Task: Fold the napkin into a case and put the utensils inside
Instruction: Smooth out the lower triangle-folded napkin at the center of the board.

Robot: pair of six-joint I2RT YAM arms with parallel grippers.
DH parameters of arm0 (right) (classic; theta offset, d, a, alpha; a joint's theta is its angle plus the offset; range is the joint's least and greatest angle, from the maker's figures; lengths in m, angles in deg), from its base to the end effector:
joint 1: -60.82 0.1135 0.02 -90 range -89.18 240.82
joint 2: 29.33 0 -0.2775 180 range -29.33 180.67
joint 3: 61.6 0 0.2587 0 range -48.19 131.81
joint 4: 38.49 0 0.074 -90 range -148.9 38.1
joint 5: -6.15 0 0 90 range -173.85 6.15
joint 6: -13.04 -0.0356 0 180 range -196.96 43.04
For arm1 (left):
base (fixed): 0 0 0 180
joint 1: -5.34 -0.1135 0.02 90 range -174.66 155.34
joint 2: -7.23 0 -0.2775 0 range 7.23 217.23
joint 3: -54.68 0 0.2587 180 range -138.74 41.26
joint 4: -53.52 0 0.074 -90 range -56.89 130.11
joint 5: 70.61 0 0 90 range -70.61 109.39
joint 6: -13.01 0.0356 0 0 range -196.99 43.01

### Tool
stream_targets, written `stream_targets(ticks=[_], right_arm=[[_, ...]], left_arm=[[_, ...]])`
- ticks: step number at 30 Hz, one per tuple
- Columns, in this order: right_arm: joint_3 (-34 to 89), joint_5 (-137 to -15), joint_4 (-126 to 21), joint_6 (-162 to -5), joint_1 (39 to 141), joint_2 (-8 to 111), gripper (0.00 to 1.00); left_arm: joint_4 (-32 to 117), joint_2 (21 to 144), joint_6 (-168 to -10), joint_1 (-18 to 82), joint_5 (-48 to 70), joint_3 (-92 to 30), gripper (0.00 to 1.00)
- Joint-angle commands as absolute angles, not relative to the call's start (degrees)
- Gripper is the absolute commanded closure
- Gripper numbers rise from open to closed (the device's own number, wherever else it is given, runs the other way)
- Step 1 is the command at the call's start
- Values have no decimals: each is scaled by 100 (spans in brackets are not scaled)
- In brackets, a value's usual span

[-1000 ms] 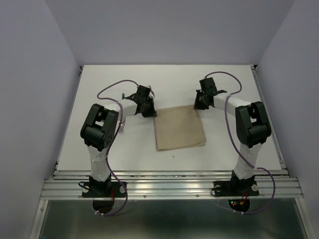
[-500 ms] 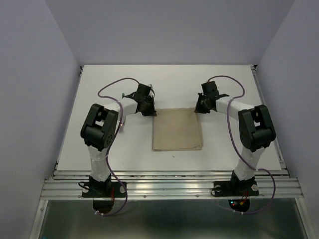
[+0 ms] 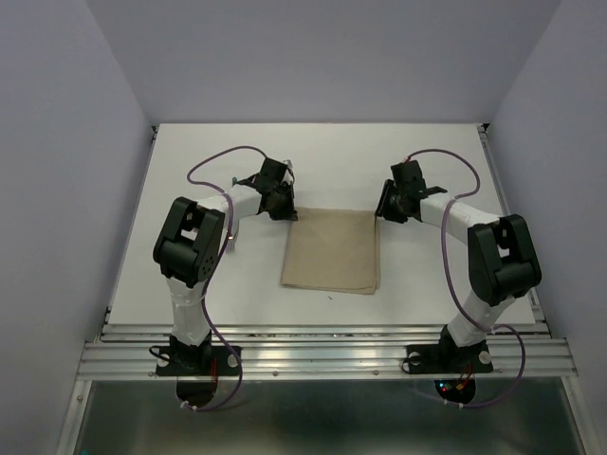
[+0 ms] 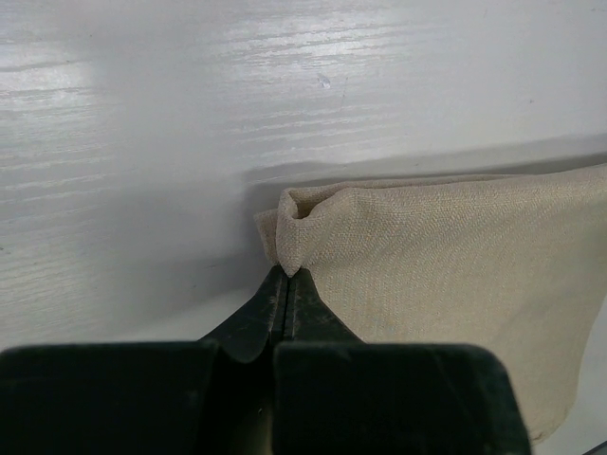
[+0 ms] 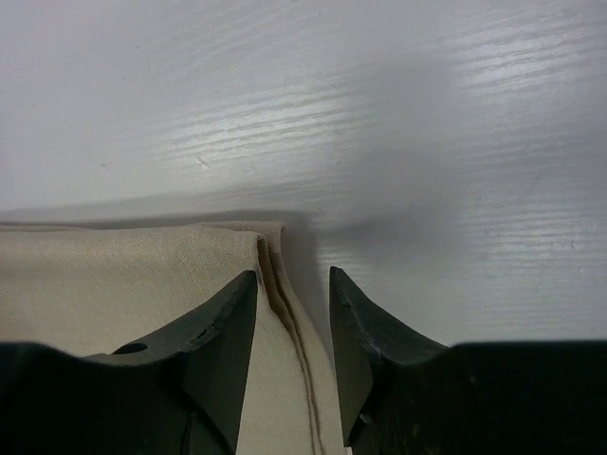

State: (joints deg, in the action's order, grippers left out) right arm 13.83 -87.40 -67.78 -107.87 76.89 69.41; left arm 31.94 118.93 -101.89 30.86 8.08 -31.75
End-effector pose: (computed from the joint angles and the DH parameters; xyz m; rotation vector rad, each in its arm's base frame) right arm 0.3526 0.0993 0.1984 0.3497 2.4818 0.2669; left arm 0.3860 -0.1920 0.1814 0.1099 2.4657 -0.6363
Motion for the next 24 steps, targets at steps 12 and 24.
stream_targets(ticks=[12,24], right_arm=[[1702,-8316,-6412,-10684,7707,6717,96],[2256,-8358,-6429,-10605,7760,7885,93]], left_arm=[[3176,11885,-10133,3074,814,-3318,100],[3149,11850,-10125,3074,832,-3248,100]])
